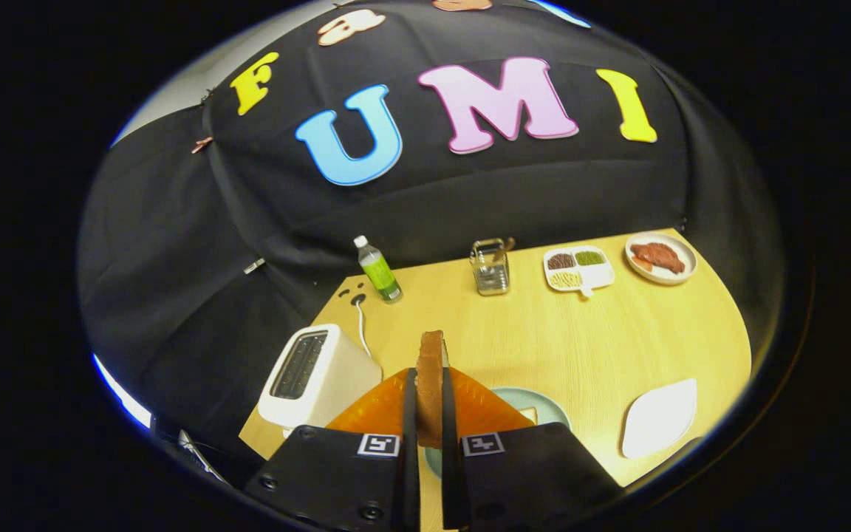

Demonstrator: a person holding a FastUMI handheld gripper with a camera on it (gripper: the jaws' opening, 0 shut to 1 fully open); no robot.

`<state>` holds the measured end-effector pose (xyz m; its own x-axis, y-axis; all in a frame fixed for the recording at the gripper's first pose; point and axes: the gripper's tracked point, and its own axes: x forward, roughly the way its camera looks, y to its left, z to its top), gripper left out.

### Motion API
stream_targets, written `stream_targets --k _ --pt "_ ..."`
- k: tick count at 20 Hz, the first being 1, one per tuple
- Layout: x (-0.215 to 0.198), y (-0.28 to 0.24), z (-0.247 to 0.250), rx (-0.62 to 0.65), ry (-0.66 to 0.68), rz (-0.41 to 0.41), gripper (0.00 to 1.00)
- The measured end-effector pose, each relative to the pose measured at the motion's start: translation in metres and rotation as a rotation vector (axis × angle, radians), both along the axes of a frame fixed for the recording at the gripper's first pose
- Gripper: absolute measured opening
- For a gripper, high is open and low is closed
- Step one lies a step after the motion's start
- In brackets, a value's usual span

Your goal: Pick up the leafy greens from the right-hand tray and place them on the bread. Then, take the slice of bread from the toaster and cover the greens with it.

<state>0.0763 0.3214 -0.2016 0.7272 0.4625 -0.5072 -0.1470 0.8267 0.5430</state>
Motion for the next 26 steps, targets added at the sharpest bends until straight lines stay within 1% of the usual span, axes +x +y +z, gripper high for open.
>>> stream_targets --k 6,7,9,11,14,18,22,24,26 --pt "-0.021 0.010 -0.063 0.068 0.097 -0.020 0.16" --pt "-0.022 0.014 -0.072 0.098 0.119 -0.029 0.16" --pt "-0.018 0.015 -0.090 0.107 0.146 -0.051 0.16" --pt "-0.014 0.000 -0.108 0.071 0.152 -0.082 0.16" --pt "-0.018 -0.017 -0.137 0.009 0.186 -0.092 0.16" --pt "-0.024 -0.027 -0.164 -0.067 0.204 -0.062 0.16" --pt "-0.022 -0.031 -0.170 -0.104 0.188 -0.033 0.16" --pt "-0.023 -0.036 -0.174 -0.133 0.184 -0.024 0.20" --pt "-0.024 -0.043 -0.182 -0.178 0.184 -0.018 0.31"
